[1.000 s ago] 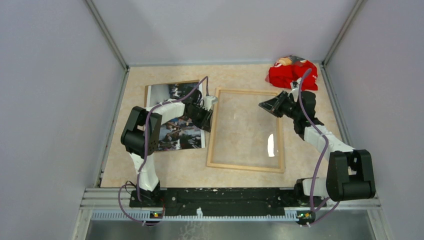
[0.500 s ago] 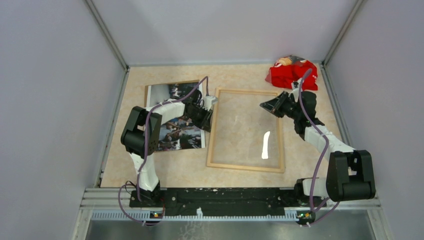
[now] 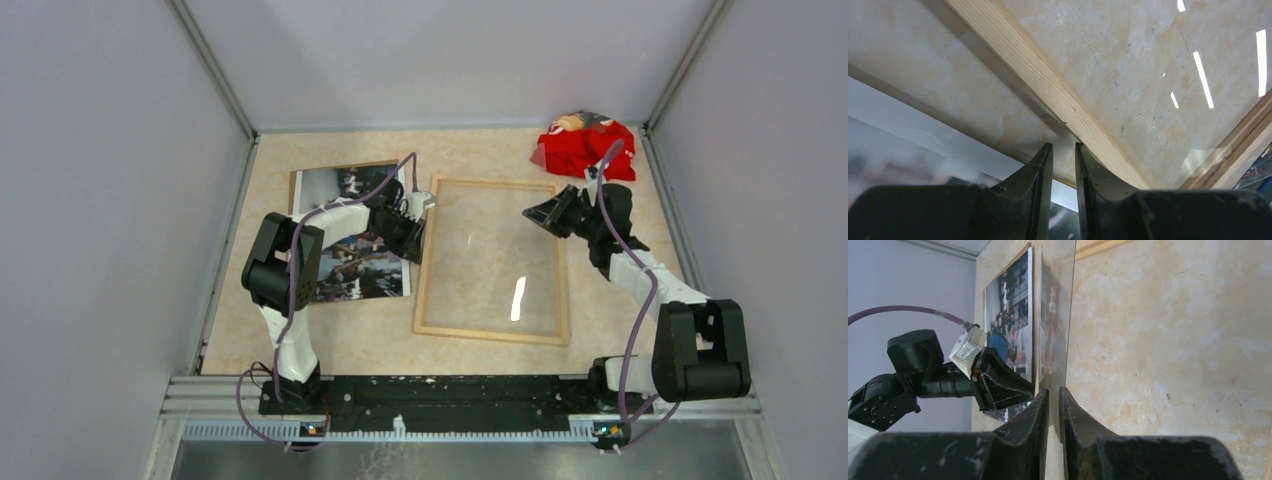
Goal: Put the photo into the frame
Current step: Place the photo frame item in the photo frame.
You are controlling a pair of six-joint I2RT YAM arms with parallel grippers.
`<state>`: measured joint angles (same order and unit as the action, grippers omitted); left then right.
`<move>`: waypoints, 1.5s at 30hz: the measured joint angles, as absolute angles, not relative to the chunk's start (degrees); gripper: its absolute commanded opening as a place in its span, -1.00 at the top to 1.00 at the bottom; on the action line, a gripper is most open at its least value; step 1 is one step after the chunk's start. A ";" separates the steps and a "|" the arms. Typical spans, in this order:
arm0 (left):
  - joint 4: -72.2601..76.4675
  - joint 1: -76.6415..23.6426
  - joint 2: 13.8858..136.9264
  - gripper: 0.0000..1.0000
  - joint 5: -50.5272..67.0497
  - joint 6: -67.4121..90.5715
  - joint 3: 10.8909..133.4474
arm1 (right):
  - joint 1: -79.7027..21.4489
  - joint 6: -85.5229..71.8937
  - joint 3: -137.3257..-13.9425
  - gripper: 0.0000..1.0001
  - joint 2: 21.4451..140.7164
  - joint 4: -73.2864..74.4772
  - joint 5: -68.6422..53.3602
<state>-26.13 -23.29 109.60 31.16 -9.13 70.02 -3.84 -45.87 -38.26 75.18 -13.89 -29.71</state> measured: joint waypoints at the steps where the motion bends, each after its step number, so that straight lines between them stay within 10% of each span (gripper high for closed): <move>1: -26.13 -23.29 109.60 0.40 31.16 -9.13 70.02 | -3.84 -45.74 -38.26 0.73 75.18 -13.72 -29.56; 45: -26.11 -23.29 109.60 0.40 31.16 -9.15 70.00 | -1.56 -38.17 -38.13 0.30 78.81 -8.10 -23.94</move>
<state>-26.11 -23.29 109.60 31.16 -9.15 70.00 -1.56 -38.17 -38.13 78.81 -8.10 -23.94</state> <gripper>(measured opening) 0.299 0.350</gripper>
